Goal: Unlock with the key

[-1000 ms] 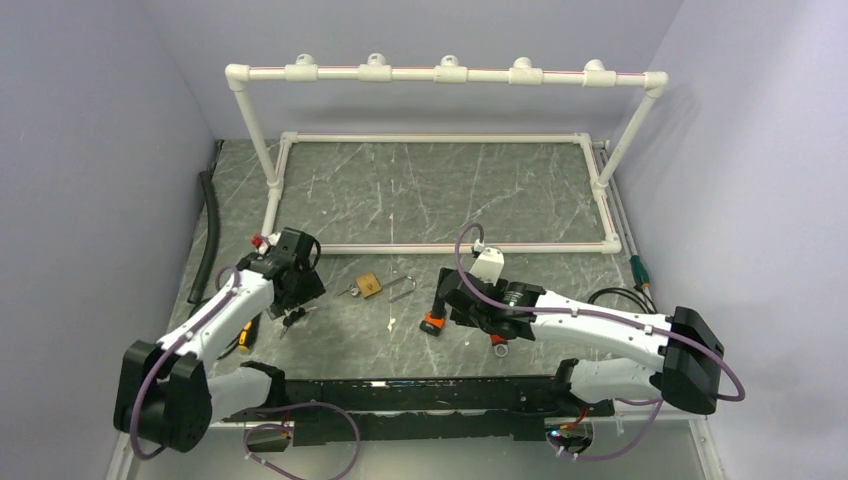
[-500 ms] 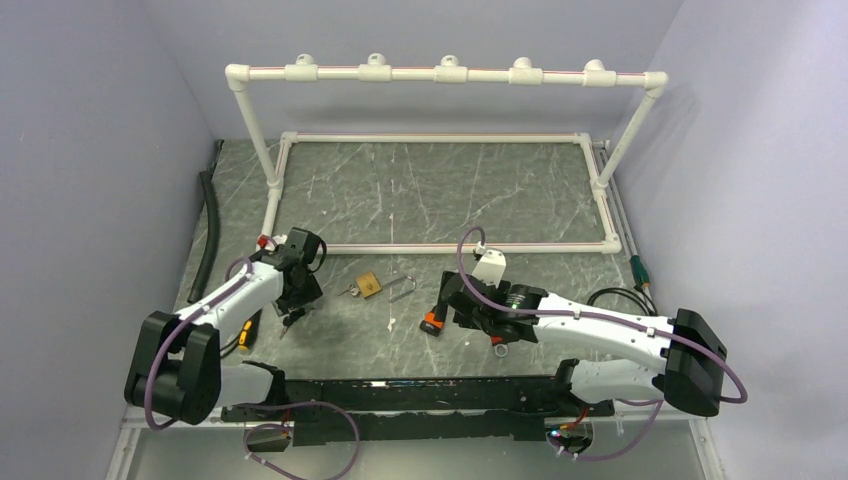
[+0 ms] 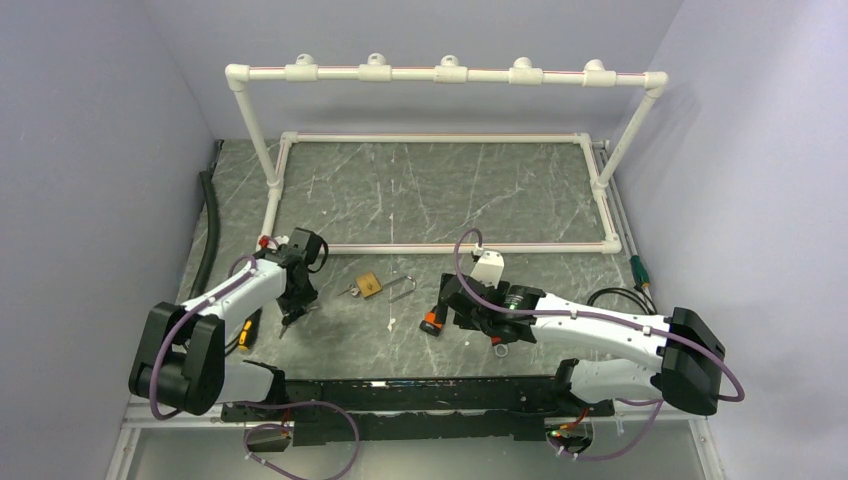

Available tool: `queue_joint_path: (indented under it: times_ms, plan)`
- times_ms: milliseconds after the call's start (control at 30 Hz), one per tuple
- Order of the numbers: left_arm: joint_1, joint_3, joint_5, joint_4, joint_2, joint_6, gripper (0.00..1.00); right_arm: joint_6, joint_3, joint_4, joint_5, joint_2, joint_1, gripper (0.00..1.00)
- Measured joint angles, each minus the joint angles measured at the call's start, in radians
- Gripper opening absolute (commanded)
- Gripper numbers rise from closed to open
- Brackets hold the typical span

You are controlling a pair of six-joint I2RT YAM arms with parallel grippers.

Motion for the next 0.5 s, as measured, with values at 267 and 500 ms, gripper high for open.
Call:
queue_joint_path:
  times_ms: [267, 500]
  plan:
    - [0.001, 0.004, -0.01, 0.002, -0.016, 0.003, 0.14, -0.005, -0.007, 0.0, -0.001, 0.0, -0.003, 1.0]
    - [0.001, 0.005, -0.002, -0.002, -0.031, 0.003, 0.0, -0.006, -0.007, 0.004, -0.002, 0.003, -0.003, 1.0]
